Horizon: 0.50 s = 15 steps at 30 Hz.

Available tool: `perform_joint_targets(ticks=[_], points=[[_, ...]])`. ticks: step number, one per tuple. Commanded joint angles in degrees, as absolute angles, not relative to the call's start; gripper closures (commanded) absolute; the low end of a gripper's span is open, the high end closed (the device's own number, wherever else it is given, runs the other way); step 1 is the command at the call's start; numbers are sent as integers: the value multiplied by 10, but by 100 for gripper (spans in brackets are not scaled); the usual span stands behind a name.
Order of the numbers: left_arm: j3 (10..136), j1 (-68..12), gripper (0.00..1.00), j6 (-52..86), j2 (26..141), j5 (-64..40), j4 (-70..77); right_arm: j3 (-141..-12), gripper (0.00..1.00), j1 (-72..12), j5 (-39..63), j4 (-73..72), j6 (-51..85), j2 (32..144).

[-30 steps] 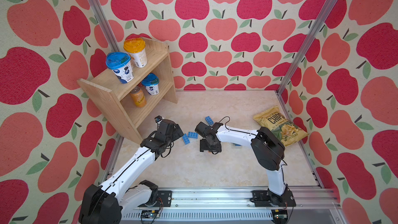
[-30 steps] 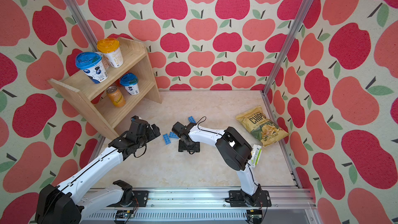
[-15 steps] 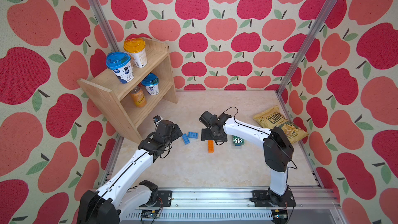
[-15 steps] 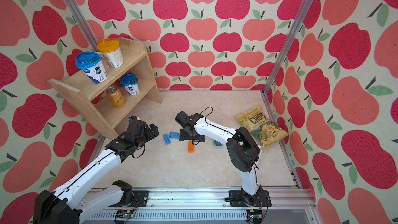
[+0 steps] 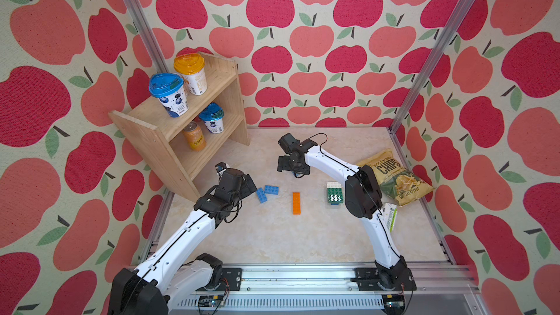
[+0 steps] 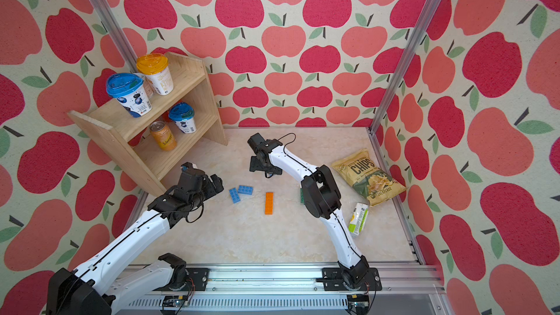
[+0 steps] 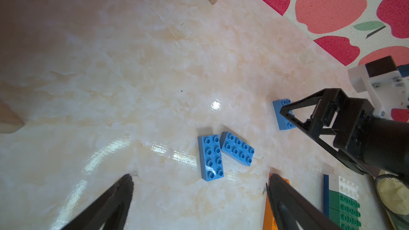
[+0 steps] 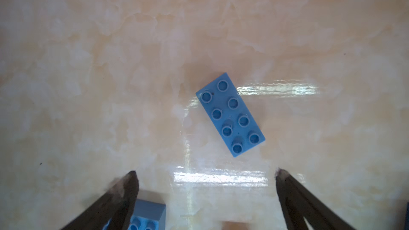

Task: Assemble a rectangle with lego
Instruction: Adjust the lego brick at the center of the board.

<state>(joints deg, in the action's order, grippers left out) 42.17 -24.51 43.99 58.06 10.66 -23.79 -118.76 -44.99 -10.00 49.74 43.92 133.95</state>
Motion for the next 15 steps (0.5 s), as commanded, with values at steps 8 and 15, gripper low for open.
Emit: perform_joint_targets(ticks=[8,15], points=[[442,-242,3,427,582,122,-251,-1244,5,-460,11,480,390,1392],[444,-241,2,427,586,118,-251,-1264,5,-455,8,500,399,1423]])
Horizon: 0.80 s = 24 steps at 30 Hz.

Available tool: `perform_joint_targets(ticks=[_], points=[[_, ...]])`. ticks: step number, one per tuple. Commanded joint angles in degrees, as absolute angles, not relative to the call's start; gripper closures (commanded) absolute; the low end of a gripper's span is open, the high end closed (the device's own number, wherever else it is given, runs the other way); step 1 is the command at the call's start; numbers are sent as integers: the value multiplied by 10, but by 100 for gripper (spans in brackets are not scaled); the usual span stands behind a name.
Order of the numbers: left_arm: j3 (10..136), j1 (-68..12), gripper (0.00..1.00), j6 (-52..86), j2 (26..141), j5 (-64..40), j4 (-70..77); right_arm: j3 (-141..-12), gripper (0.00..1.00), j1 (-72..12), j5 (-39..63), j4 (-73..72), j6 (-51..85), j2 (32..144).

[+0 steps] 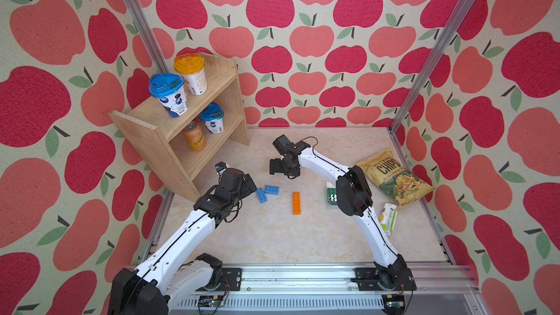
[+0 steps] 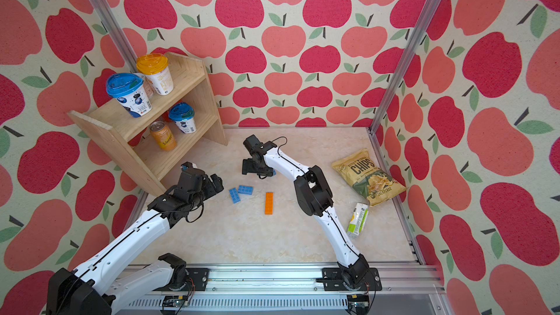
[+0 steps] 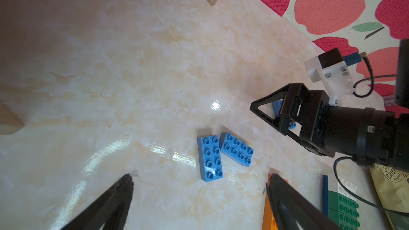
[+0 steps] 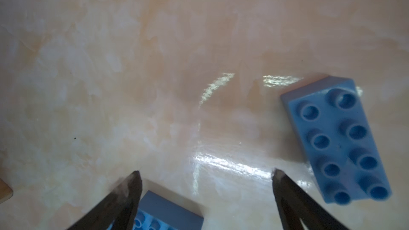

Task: Assemble a rectangle with lego
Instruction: Adjust the lego brick at the center of the board.

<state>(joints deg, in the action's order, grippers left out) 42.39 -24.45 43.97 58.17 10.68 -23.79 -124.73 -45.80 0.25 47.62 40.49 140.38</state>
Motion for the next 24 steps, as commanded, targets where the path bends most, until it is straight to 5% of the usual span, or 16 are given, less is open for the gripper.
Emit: perform_joint_targets(ticks=[1,24], points=[[444,-241,3,427,586,118,-251,-1262,5,-452,4,501,399,1422],[442,-241,3,428,592,111,-244,-1208,0,-411,-125,556,417,1394]])
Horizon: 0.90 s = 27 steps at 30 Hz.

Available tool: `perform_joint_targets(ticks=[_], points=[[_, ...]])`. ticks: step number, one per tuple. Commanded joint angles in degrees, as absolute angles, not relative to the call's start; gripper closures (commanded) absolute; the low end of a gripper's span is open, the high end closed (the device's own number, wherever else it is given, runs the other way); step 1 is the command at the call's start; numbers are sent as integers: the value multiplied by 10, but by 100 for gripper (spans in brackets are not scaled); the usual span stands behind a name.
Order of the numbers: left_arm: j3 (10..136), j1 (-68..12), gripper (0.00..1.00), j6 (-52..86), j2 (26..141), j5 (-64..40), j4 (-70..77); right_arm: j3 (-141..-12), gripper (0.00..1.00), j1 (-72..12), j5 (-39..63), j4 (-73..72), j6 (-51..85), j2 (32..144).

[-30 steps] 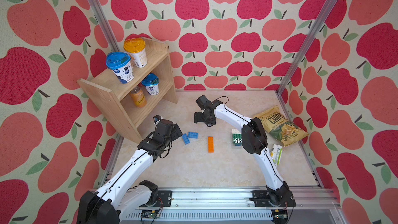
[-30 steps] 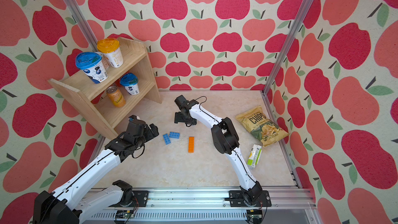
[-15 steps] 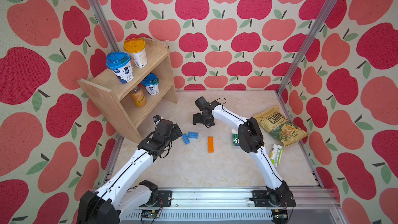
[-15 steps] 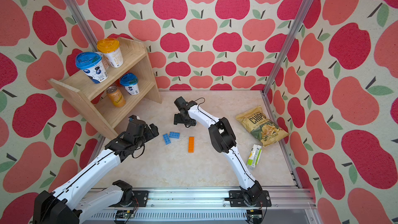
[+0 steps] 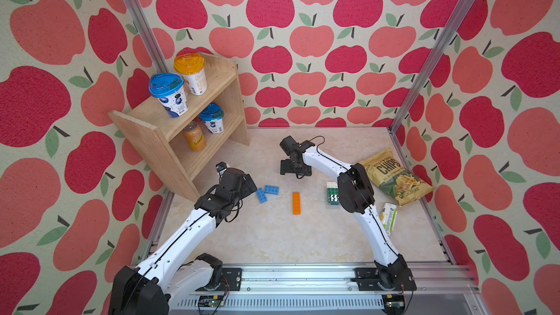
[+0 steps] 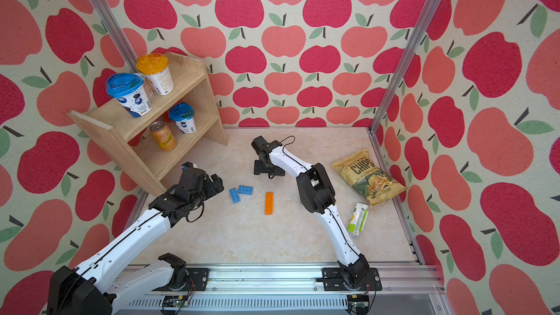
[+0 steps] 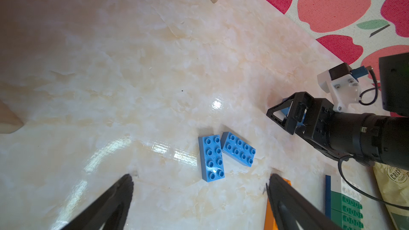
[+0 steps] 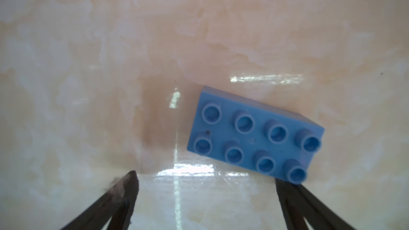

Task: Assemble a rectangle with lego
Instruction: Adjust the lego brick at the center of the board, then pick up the lego brick from the center of the board.

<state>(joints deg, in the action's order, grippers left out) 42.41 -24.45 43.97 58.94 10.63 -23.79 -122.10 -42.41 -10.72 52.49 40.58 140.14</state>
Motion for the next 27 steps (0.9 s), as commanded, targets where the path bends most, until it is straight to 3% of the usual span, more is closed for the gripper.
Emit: perform_joint_targets(ticks=[1,13,27], points=[[442,-241,3,427,592,112,-245,-1208,0,-408,-123,555,417,1397],[439,-241,3,428,584,112,-248,-1270,3,-389,-104,569,401,1452],[435,-241,3,429,585,107,-245,-1292,26,-389,-100,583,388,1478]])
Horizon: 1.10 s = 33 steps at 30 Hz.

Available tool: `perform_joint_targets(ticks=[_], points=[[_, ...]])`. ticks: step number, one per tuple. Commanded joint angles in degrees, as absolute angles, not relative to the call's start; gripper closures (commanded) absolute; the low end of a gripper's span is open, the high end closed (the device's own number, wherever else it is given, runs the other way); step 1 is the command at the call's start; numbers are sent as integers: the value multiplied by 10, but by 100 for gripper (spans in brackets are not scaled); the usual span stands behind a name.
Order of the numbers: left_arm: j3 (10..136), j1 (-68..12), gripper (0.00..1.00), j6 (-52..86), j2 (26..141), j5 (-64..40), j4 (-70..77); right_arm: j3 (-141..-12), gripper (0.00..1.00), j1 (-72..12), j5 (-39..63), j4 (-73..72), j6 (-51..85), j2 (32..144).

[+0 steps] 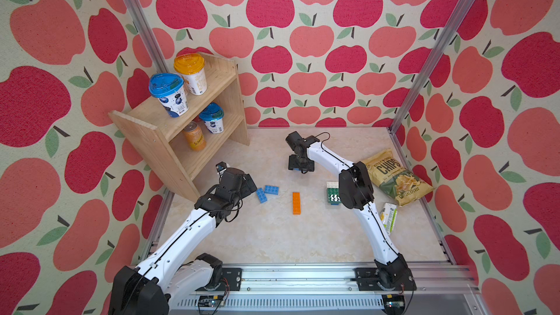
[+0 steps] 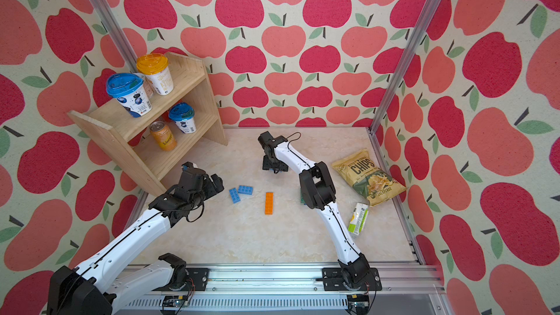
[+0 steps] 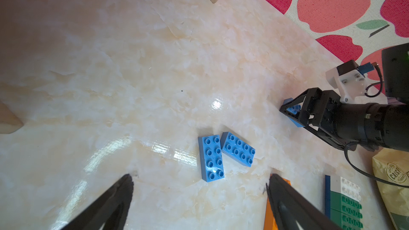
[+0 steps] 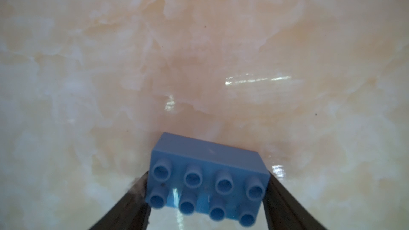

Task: Assemble a rectangle with lego
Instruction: Pick up the lego brick from the center of the board.

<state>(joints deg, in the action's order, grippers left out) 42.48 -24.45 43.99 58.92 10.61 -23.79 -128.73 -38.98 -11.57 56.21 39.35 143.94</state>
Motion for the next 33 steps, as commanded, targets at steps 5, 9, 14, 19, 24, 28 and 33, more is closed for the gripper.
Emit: perform_joint_targets(ticks=[5,9,14,19,24,28,33], points=[[434,-241,3,430,582,106,-246,-1309,22,-388,-99,596,386,1492],[433,-241,3,429,581,106,-247,-1314,20,-388,-78,581,380,1497],[433,-241,3,428,576,106,-252,-1364,20,-388,-76,605,373,1529],[431,-241,3,429,571,106,-250,-1385,21,-388,-81,621,369,1545],[432,-240,3,428,573,106,-249,-1380,22,-389,-87,633,367,1545],[432,-239,3,427,574,106,-249,-1366,24,-391,-88,632,354,1539],[432,-238,2,427,576,105,-247,-1361,45,-392,-76,626,336,1538]])
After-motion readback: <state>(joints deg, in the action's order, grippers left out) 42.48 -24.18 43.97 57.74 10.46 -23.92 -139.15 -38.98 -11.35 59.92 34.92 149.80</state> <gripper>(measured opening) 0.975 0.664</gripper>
